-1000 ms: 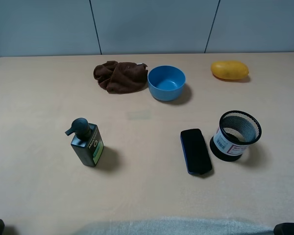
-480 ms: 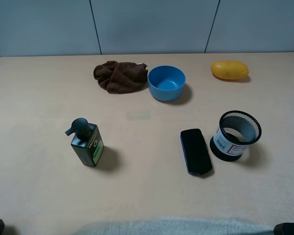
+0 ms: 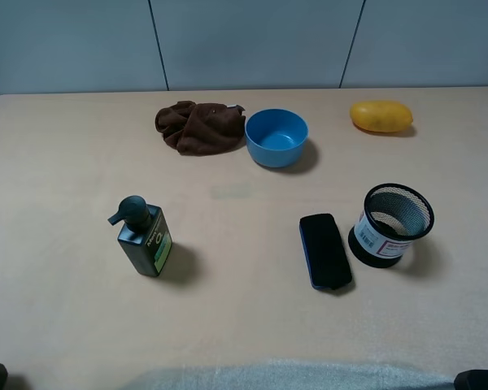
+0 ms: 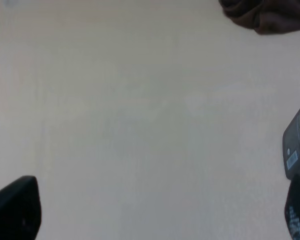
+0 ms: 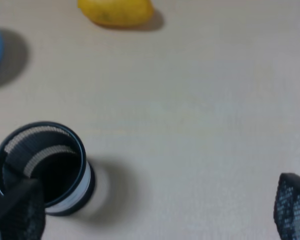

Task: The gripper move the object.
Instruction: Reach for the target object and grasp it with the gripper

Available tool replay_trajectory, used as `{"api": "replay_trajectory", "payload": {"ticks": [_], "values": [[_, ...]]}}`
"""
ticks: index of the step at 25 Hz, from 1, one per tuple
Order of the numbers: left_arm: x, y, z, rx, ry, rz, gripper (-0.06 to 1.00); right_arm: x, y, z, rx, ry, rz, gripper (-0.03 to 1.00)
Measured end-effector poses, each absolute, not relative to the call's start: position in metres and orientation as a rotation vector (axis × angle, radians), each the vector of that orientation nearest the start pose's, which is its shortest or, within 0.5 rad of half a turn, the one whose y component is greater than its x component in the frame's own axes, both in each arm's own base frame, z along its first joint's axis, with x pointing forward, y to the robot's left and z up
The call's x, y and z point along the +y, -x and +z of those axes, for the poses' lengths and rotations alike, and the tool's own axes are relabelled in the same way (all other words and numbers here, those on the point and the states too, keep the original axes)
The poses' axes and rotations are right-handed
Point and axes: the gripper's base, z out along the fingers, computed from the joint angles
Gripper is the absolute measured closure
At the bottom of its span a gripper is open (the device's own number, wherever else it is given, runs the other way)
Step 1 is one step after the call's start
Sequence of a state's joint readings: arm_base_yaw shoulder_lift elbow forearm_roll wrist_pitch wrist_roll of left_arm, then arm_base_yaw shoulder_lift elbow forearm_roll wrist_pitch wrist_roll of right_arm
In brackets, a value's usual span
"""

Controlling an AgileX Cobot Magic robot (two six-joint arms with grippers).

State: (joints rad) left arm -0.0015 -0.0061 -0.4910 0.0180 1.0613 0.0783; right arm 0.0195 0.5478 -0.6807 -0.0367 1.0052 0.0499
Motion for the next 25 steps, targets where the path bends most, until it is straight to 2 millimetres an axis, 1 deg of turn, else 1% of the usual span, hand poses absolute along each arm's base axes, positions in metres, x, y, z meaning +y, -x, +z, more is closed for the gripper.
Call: {"api": "replay_trajectory", "payload": {"ticks": [7,14,20,25], "values": [[0.001,0.005,0.275,2.047,-0.081,0.069,-0.05,-0.001,-0.116,0.298,2.531,-0.025,-0.02,0.27],[0.001,0.005,0.275,2.047,-0.081,0.069,-0.05,0.0,-0.146,0.275,2.7,-0.025,-0.019,0.27],[0.001,0.005,0.275,2.047,-0.081,0.069,-0.05,0.003,-0.168,0.257,2.777,-0.035,0.016,0.27],[0.001,0.005,0.275,2.047,-0.081,0.069,-0.05,0.005,-0.183,0.243,2.816,-0.029,0.039,0.27]]}}
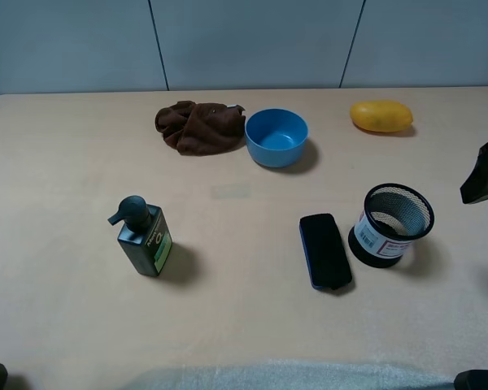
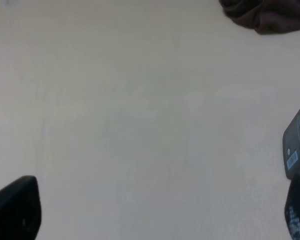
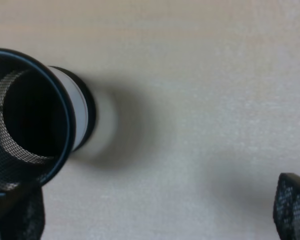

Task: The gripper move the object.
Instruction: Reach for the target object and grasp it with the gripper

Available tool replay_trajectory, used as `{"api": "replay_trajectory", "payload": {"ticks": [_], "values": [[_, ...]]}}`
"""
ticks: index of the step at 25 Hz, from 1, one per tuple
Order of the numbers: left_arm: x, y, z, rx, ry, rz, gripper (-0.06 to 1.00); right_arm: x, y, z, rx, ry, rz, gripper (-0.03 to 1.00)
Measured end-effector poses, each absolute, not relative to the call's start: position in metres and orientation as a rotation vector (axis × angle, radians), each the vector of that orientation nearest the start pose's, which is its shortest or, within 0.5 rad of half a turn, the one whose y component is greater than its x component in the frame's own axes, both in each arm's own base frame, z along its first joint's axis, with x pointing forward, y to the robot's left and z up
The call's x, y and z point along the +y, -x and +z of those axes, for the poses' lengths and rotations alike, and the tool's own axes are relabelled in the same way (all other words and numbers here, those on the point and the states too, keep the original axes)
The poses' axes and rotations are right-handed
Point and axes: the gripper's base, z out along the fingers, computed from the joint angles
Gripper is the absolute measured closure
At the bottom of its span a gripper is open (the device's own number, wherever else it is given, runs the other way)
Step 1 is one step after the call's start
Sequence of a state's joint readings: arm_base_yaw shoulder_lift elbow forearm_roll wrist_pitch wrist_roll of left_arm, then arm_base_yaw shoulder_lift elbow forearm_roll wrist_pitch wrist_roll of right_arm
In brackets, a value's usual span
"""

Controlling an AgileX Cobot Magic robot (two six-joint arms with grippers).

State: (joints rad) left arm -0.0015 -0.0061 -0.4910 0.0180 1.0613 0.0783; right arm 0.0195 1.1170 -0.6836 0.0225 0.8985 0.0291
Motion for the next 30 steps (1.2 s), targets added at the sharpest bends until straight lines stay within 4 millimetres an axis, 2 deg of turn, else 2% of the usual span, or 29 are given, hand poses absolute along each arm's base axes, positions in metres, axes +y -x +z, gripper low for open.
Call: {"api": "replay_trajectory", "payload": {"ticks": [13,30], "values": [[0.001,0.005,0.275,2.047,-0.081,0.069,-0.05,0.012,-0.213,0.21,2.876,-0.001,0.134,0.27],[0.001,0.005,0.275,2.047,-0.081,0.069,-0.05,0.016,-0.235,0.164,2.996,-0.019,0.198,0.27]]}}
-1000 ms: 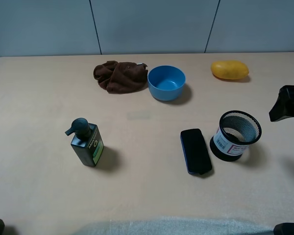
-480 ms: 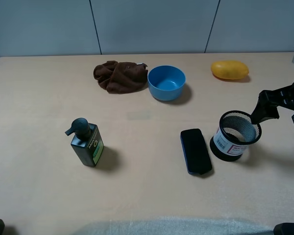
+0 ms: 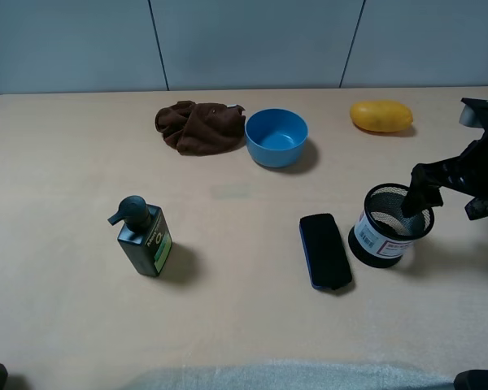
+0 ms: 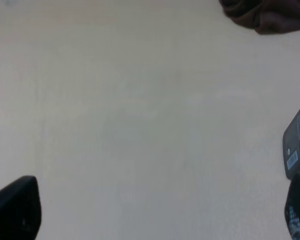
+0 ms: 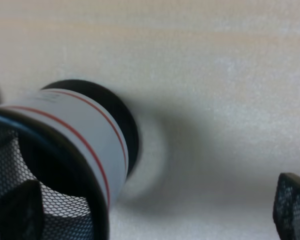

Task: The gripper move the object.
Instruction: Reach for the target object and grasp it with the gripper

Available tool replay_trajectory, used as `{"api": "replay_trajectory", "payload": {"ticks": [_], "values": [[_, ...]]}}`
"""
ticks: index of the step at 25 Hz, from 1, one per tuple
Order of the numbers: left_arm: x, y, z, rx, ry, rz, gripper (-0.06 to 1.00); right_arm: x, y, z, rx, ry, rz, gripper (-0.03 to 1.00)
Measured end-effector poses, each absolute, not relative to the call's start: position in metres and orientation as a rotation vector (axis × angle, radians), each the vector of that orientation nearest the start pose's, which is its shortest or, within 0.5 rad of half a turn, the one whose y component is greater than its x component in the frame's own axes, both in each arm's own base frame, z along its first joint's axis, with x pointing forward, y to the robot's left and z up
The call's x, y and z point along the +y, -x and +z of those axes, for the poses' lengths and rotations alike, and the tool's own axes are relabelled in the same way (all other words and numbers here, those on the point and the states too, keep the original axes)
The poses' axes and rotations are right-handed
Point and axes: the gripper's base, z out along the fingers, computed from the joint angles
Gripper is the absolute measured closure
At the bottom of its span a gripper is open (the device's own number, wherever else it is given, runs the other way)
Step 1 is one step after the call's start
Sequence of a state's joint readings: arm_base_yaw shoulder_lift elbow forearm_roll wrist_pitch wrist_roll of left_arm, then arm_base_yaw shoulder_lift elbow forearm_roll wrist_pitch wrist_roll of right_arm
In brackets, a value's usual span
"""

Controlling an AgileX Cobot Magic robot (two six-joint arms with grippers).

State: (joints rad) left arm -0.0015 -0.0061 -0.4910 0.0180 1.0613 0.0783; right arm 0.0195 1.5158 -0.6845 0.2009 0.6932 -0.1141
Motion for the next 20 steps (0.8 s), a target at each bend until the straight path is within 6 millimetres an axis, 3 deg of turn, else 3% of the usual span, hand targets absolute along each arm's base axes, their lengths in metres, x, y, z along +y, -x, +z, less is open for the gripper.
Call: {"api": "replay_trajectory", "payload": {"ticks": [8,20], "values": [[0.001,0.005,0.275,2.047,-0.081,0.069,-0.05,0.016,-0.241,0.141,3.059,-0.039,0.2,0.27],[0.001,0.005,0.275,2.047,-0.081,0.069,-0.05,0.016,-0.244,0.128,3.086,-0.053,0.201,0.27]]}}
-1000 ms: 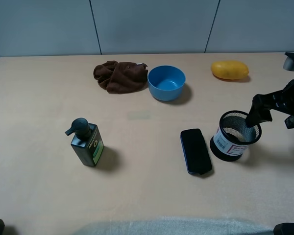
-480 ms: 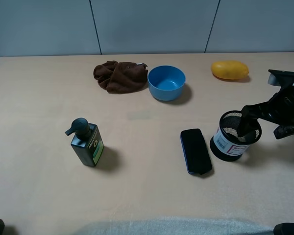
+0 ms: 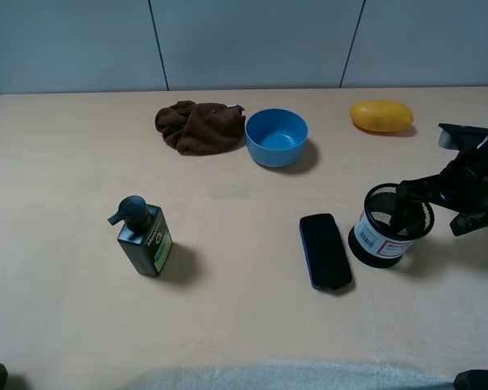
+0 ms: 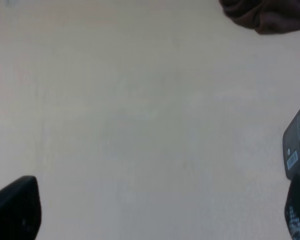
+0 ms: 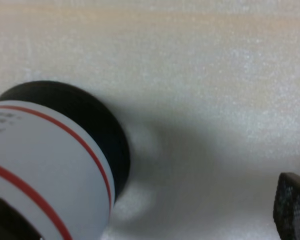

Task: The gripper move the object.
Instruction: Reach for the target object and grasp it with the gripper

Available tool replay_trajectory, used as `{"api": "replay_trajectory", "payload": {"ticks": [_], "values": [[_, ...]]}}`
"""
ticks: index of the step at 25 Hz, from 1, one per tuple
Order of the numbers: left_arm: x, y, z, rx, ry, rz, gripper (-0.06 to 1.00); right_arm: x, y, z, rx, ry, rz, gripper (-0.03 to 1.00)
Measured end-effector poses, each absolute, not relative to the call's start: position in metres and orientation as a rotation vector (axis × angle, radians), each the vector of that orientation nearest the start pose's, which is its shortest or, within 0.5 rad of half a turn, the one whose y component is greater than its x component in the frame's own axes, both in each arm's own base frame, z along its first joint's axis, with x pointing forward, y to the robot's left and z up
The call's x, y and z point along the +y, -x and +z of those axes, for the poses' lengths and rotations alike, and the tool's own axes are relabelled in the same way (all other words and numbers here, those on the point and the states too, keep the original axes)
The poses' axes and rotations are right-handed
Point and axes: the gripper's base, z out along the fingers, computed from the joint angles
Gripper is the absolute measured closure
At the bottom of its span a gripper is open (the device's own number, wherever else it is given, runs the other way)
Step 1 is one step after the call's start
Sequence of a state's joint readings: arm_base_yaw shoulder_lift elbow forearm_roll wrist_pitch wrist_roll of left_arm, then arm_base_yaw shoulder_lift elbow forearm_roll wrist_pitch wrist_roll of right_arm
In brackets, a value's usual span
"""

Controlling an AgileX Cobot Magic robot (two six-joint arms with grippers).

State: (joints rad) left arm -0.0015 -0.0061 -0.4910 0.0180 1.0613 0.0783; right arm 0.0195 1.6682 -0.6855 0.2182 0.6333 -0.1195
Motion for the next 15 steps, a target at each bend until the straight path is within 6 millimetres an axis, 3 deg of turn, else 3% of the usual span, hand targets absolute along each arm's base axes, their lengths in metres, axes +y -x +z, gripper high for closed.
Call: {"api": "replay_trajectory", "payload": {"ticks": [5,15], "values": [[0.0014,0.0048,0.2747,2.047,-0.081,0.069,-0.05,0.0168,-0.2444,0.1247,3.1,-0.064,0.209,0.32],[0.0014,0.0048,0.2747,2.047,-0.081,0.069,-0.05,0.017,-0.2444,0.1247,3.1,-0.068,0.211,0.75]]}}
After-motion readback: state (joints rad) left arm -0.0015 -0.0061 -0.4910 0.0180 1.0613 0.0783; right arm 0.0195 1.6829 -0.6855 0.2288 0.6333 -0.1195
